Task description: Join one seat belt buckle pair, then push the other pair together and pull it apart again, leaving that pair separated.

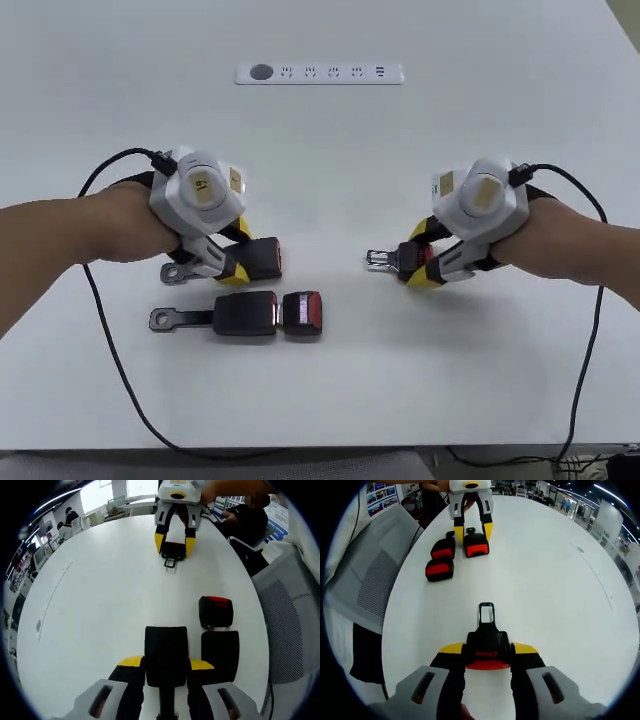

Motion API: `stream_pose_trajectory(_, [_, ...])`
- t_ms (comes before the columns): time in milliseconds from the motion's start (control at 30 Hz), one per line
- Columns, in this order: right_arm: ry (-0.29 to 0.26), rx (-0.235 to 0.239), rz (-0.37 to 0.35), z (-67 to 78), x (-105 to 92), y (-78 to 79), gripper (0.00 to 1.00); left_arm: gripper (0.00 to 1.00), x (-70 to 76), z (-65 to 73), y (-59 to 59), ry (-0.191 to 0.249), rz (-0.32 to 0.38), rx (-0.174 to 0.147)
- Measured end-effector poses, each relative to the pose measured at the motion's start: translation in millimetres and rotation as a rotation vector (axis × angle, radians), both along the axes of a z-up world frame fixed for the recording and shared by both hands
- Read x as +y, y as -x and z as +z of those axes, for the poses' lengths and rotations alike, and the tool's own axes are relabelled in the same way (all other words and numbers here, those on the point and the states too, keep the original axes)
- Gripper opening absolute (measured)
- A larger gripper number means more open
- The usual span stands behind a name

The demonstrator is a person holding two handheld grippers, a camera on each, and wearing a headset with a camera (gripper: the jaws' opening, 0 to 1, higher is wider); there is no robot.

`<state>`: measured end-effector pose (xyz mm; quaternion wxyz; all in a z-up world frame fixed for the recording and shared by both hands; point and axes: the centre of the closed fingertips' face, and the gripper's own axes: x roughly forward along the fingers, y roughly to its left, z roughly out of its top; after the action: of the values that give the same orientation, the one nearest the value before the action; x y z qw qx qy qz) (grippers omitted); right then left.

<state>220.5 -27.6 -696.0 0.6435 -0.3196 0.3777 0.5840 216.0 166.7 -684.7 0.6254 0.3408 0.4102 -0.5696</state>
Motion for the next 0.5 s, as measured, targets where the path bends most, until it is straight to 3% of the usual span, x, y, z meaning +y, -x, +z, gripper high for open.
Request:
stream_pose_trajectory(133, [-0.006,0.014,0.006,3.8,1.5,4.3,0.33,0.33,1.6,-5.6,2.1,-0.022,-0.032,-0.019])
stream_pose_trajectory(200, [0.008,0.005,0.017,3.2,2.0,5.3,0.33,0.33,3.1,-5.9,8.4,-0.058,-0.069,-0.026])
stream_pose_trajectory(233, [0.012,0.003,0.022,2.3,2.6,4.5,0.33,0.34,-3.0,-3.1,8.1,-0.022,-0.038,-0.006])
stream_pose_trajectory(500, [0.036,-0.002,0.029,2.5,3.0,2.0,0.33,0.34,3.7,-7.7,2.0,0.007,-0.029,-0.013])
